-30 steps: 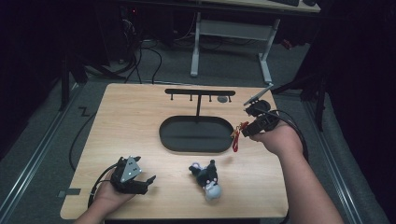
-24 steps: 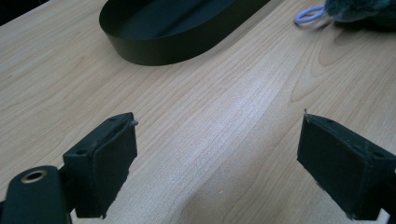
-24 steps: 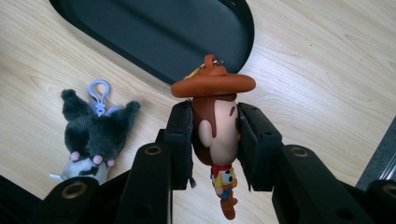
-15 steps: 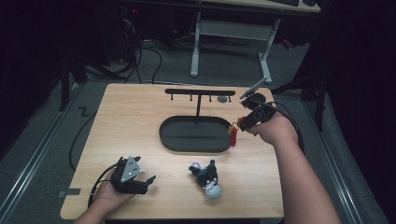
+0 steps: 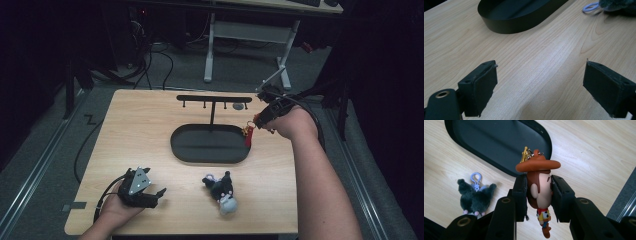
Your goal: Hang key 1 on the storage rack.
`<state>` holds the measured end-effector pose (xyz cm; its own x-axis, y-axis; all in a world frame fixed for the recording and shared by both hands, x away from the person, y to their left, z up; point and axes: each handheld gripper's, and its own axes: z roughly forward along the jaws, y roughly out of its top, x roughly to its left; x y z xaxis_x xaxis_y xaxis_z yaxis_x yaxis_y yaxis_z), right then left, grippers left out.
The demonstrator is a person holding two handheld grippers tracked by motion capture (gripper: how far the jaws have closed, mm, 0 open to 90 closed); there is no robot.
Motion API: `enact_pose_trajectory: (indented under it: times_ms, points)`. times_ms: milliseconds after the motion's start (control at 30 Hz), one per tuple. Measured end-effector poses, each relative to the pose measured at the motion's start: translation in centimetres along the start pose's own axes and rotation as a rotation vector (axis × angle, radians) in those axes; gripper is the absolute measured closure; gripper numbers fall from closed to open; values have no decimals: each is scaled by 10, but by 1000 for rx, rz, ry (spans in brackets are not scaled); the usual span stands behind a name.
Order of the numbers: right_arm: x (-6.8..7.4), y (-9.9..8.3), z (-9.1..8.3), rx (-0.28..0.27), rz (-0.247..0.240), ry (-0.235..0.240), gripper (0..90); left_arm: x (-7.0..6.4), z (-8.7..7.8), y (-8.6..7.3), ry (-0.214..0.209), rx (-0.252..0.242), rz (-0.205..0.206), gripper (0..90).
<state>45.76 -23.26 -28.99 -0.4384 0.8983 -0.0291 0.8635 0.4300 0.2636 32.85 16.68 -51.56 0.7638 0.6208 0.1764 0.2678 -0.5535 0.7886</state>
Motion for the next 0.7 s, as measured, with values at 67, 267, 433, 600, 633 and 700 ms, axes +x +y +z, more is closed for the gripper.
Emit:
enact_pose_trajectory:
  times_ms: [67,267,433,600,633,700]
  points:
    - [0,4,-1,-3,0,-9,677,0,0,0,0,1,0,127]
    - [-3,13,-4,-13,10,-17,677,1,0,-1,0,2,-5,127]
    - [-2,20,-4,-35,3,-21,677,2,1,-1,0,5,-7,128]
    - [-1,28,-4,-50,5,-30,677,3,1,-1,-3,7,-7,129]
    - [-2,30,-4,-51,8,-33,678,3,1,-1,-4,7,-7,129]
    - [-2,33,-2,-52,14,-33,677,2,1,-1,-5,8,-6,129]
